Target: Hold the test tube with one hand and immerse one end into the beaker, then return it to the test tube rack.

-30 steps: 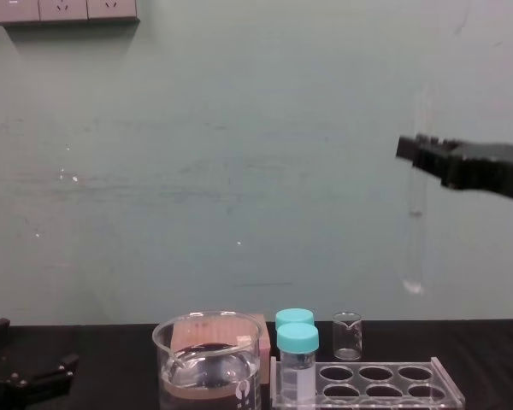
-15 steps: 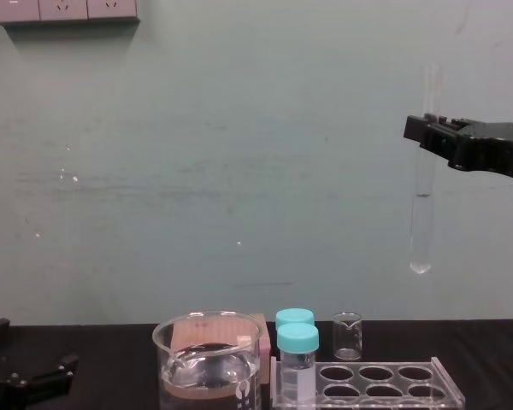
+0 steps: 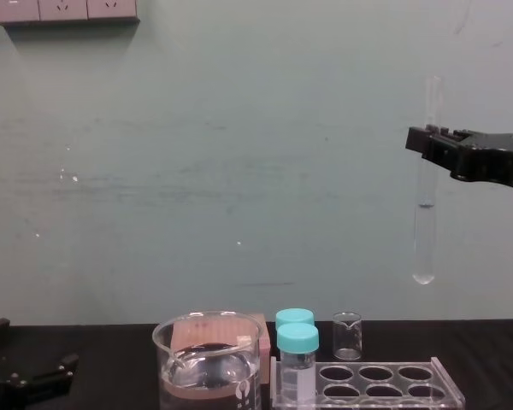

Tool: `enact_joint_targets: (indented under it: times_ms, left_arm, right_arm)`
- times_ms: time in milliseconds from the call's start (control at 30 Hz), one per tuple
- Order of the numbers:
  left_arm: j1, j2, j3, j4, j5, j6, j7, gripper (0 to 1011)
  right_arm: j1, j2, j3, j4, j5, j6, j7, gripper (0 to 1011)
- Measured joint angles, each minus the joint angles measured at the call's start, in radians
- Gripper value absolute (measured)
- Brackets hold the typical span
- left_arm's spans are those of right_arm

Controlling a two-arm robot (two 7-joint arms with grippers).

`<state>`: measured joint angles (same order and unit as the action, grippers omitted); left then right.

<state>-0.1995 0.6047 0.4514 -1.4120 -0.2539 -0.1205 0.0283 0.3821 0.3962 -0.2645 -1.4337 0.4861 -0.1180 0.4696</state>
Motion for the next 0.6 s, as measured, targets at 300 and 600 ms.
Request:
enact_joint_targets:
  times_ms: [300,600]
  left_arm:
    - [0.000,0.000,0.000,0.000,0.000,0.000,0.000,1000]
    - [0.000,0.000,0.000,0.000,0.000,0.000,0.000,1000]
  right_arm:
    - [-0.002,0.000,0.000,0.001,-0.002,0.004,-0.002,224]
    - [-0.006,0.001,0.000,0.000,-0.001,0.007,-0.002,224]
